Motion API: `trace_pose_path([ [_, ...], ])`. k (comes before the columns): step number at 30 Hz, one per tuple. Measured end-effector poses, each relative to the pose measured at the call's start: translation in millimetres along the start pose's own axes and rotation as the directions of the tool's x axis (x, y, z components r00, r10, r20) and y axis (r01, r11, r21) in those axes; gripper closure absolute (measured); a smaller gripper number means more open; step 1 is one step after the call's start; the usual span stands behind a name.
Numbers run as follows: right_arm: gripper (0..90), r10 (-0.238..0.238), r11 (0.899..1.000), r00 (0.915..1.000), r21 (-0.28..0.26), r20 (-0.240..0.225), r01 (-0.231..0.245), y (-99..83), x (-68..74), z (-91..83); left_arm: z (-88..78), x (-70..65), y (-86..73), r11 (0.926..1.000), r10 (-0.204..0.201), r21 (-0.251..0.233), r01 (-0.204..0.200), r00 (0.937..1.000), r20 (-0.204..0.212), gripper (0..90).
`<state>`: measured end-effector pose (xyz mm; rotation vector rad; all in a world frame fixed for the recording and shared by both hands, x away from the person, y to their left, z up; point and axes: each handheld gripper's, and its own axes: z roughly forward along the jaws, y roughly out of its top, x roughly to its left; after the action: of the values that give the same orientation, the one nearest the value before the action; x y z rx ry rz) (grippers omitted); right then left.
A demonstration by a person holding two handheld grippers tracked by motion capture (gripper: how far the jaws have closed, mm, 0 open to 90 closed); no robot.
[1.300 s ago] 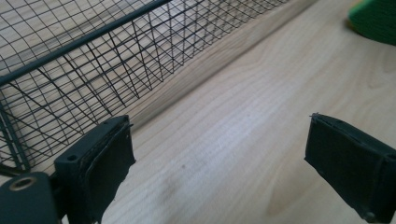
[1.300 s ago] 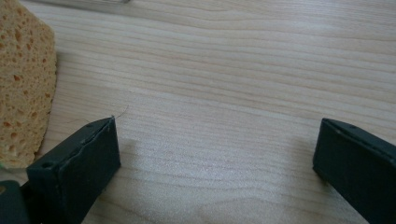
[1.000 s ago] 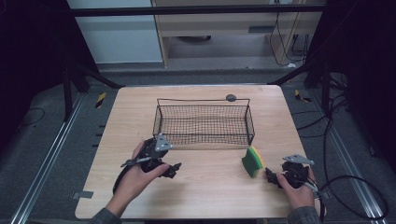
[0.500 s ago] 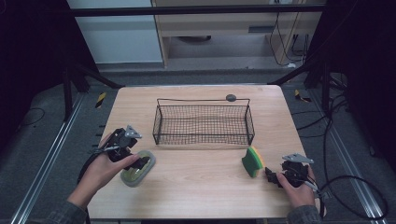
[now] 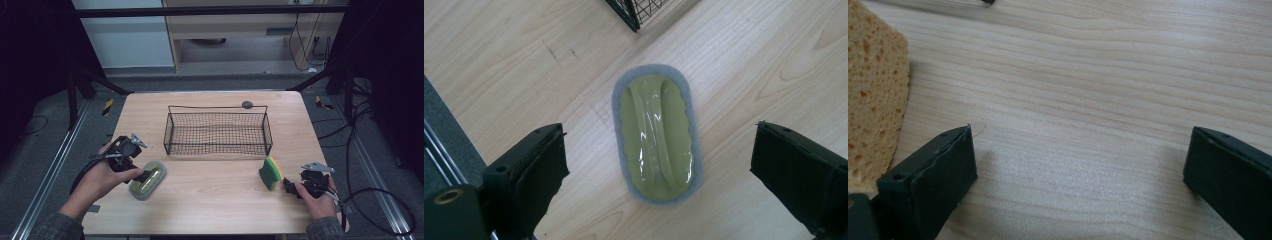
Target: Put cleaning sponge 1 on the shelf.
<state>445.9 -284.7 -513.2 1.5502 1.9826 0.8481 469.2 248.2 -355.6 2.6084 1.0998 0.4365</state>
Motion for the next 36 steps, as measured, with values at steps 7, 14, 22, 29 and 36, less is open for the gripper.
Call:
trace_pose_path([
  [7,0.8,-0.002,1.000,1.0000,-0.002,-0.003,0.002,0.0,-0.3,0.2,5.6,6.9,-10.5,0.9987,-0.021,0.045,0.021,0.9997,0.010,11.5],
  [14,0.8,-0.002,1.000,1.0000,-0.003,-0.006,0.002,0.7,-0.6,1.0,16.6,11.4,-12.6,0.9947,-0.014,0.103,0.008,0.9987,0.050,20.2],
  [22,0.8,-0.001,1.000,1.0000,-0.003,-0.005,0.001,0.8,-0.5,1.2,44.8,11.6,-7.5,0.9898,-0.054,0.136,0.043,0.9955,0.078,33.0],
  [29,0.8,-0.008,1.000,0.9999,-0.003,-0.010,0.008,1.1,-1.2,1.5,64.2,13.2,-1.8,0.9829,-0.092,0.168,0.076,0.9919,0.088,43.2],
  [36,0.8,-0.009,1.000,0.9999,-0.003,-0.012,0.009,1.1,-1.4,1.5,70.5,17.7,-2.4,0.9771,-0.136,0.179,0.115,0.9844,0.112,51.5],
])
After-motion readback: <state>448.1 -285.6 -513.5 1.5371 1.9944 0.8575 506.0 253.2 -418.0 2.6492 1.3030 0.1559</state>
